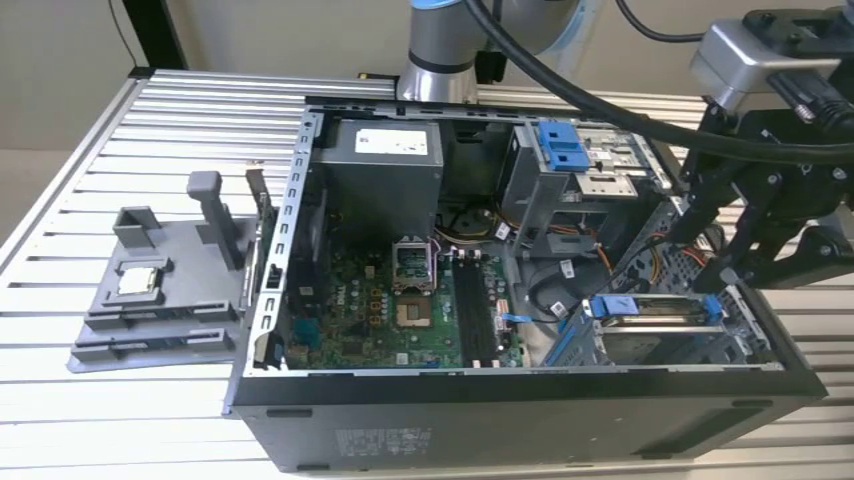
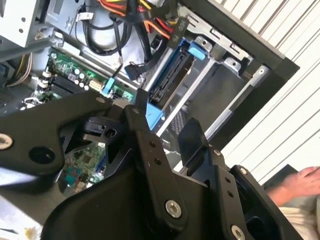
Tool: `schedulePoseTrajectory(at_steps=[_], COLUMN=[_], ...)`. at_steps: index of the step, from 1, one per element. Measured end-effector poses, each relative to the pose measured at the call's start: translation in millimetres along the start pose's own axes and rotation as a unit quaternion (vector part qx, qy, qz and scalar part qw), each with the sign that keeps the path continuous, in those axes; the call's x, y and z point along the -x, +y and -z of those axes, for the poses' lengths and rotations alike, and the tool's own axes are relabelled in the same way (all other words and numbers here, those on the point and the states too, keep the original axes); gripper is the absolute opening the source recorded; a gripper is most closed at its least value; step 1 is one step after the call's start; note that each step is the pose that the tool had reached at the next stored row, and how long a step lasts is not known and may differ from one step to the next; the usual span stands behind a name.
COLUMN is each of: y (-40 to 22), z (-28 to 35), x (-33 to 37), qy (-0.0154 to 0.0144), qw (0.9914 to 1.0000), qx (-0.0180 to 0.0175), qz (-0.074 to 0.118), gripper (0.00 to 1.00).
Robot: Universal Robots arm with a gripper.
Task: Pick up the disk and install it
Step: 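Insert the first disk wire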
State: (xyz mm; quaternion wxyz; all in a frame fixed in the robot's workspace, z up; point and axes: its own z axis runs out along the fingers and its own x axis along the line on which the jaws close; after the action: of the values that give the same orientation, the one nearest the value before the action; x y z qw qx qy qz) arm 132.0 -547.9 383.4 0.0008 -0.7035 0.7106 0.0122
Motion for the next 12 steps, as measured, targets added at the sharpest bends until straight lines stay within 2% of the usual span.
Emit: schedulePoseTrajectory(at_steps=[2, 8, 12], y=[-3.7, -20.8, -21.8], z=[-0.6, -6.5, -11.8], x=[1.9, 4.7, 10.4], qy=[0.0030, 0.0061, 0.0073], qw=[0.99999, 0.99997, 0.99994], qx=[0.0017, 0.0057, 0.0057], qz=[0.000, 0.000, 0.006], gripper=[1.00, 1.00, 1.00])
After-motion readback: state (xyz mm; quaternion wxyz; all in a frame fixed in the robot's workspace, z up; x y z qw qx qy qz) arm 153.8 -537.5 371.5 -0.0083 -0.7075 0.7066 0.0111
